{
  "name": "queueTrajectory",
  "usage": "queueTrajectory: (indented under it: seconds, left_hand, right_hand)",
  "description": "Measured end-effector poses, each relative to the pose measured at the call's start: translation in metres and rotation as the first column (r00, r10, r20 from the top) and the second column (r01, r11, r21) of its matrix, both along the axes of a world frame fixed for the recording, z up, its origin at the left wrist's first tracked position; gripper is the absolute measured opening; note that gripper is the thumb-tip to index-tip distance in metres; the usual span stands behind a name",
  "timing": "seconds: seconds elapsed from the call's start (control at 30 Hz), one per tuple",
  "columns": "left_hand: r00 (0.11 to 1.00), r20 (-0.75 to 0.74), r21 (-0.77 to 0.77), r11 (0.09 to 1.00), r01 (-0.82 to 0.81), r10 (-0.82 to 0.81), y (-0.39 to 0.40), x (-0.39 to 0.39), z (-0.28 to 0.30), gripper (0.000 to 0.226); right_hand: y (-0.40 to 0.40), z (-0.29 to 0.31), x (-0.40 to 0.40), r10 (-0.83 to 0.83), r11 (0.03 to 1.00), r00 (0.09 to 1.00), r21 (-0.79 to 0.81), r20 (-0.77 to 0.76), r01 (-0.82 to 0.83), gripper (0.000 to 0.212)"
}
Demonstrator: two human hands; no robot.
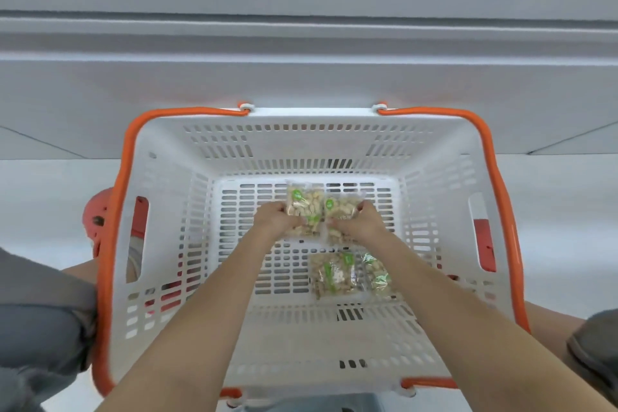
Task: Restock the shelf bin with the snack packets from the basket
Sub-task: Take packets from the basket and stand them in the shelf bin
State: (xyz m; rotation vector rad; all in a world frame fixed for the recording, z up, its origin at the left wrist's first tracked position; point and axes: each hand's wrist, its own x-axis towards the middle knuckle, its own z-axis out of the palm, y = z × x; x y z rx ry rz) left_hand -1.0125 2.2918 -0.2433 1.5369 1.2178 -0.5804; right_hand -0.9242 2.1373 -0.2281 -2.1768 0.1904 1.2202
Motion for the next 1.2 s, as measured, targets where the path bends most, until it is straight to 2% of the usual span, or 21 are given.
queueTrajectory:
  seconds: [0.1, 0.17, 0.2, 0.27, 0.3, 0.37, 0.43, 0.5, 0.57, 0.6, 0.67, 0.73, 0.83, 0.9, 0.97, 1.03, 1.1, 1.2]
  left_hand:
    - [0.998, 0.058, -0.097, 0.995, 0.018, -0.012, 0.007, -0.003, 0.025, 0.046]
    - [0.995, 0.101, -0.22, 0.975, 0.022, 0.0, 0.012, -0.004, 0.052, 0.03]
    - [0.993, 0.12, -0.261, 0.964, 0.039, -0.008, 0.013, -0.004, 0.066, 0.022]
    - [0.983, 0.171, -0.306, 0.944, 0.121, -0.07, 0.017, -0.005, 0.095, 0.023]
    - [0.973, 0.2, -0.292, 0.94, 0.175, -0.119, 0.019, -0.005, 0.111, 0.034]
    - [0.946, 0.253, -0.234, 0.936, 0.263, -0.203, 0.026, -0.002, 0.144, 0.059]
    - [0.917, 0.31, -0.163, 0.936, 0.311, -0.25, 0.031, 0.0, 0.182, 0.059]
    - [0.888, 0.353, -0.07, 0.938, 0.339, -0.294, 0.034, 0.0, 0.22, 0.065]
    - [0.853, 0.43, -0.026, 0.941, 0.338, -0.295, 0.038, 0.0, 0.255, 0.068]
    - [0.828, 0.486, -0.015, 0.944, 0.329, -0.281, 0.038, -0.001, 0.272, 0.056]
    - [0.77, 0.588, -0.019, 0.948, 0.319, -0.247, 0.038, -0.005, 0.3, 0.043]
    - [0.717, 0.662, -0.05, 0.941, 0.334, -0.219, 0.033, -0.014, 0.325, 0.045]
    - [0.666, 0.73, -0.095, 0.943, 0.318, -0.151, 0.024, -0.026, 0.349, 0.05]
    - [0.625, 0.776, -0.158, 0.933, 0.323, -0.085, 0.018, -0.026, 0.363, 0.058]
    - [0.585, 0.811, -0.219, 0.911, 0.348, -0.028, 0.016, -0.022, 0.373, 0.073]
    - [0.56, 0.826, -0.16, 0.928, 0.336, -0.06, 0.012, -0.017, 0.377, 0.085]
    - [0.56, 0.823, -0.053, 0.969, 0.24, -0.093, 0.004, -0.013, 0.371, 0.089]
    - [0.551, 0.834, -0.037, 0.99, 0.133, -0.043, -0.004, -0.007, 0.361, 0.088]
  right_hand:
    - [-0.009, 0.03, 0.003, -0.044, 0.985, 0.996, 0.163, -0.076, 0.056, 0.085]
    - [-0.014, 0.053, 0.006, 0.006, 0.979, 0.999, 0.204, -0.045, 0.003, 0.09]
    - [-0.017, 0.067, 0.009, 0.013, 0.972, 0.999, 0.233, -0.032, -0.006, 0.086]
    - [-0.022, 0.097, 0.012, 0.037, 0.951, 0.999, 0.308, -0.04, -0.022, 0.075]
    - [-0.025, 0.11, 0.013, 0.058, 0.941, 0.997, 0.336, -0.055, -0.036, 0.067]
    - [-0.029, 0.139, 0.013, 0.118, 0.926, 0.992, 0.365, -0.037, -0.096, 0.065]
    - [-0.031, 0.167, 0.014, 0.142, 0.899, 0.99, 0.418, 0.004, -0.131, 0.065]
    - [-0.029, 0.198, 0.017, 0.124, 0.878, 0.992, 0.464, 0.027, -0.123, 0.082]
    - [-0.024, 0.23, 0.017, 0.072, 0.818, 0.997, 0.572, 0.01, -0.064, 0.084]
    - [-0.021, 0.245, 0.017, 0.056, 0.78, 0.998, 0.624, 0.011, -0.051, 0.081]
    - [-0.014, 0.276, 0.014, 0.056, 0.703, 0.998, 0.708, 0.038, -0.066, 0.065]
    - [-0.007, 0.303, 0.007, 0.093, 0.611, 0.993, 0.783, 0.078, -0.119, 0.042]
    - [0.003, 0.323, -0.001, 0.118, 0.501, 0.986, 0.85, 0.121, -0.164, 0.033]
    - [0.009, 0.329, -0.002, 0.109, 0.427, 0.984, 0.888, 0.138, -0.172, 0.044]
    - [0.015, 0.335, 0.0, 0.08, 0.406, 0.981, 0.893, 0.178, -0.195, 0.061]
    - [0.02, 0.339, 0.003, 0.053, 0.419, 0.971, 0.878, 0.233, -0.233, 0.083]
    - [0.024, 0.339, 0.002, 0.054, 0.42, 0.951, 0.857, 0.305, -0.298, 0.097]
    - [0.025, 0.331, 0.0, 0.033, 0.425, 0.957, 0.863, 0.288, -0.275, 0.118]
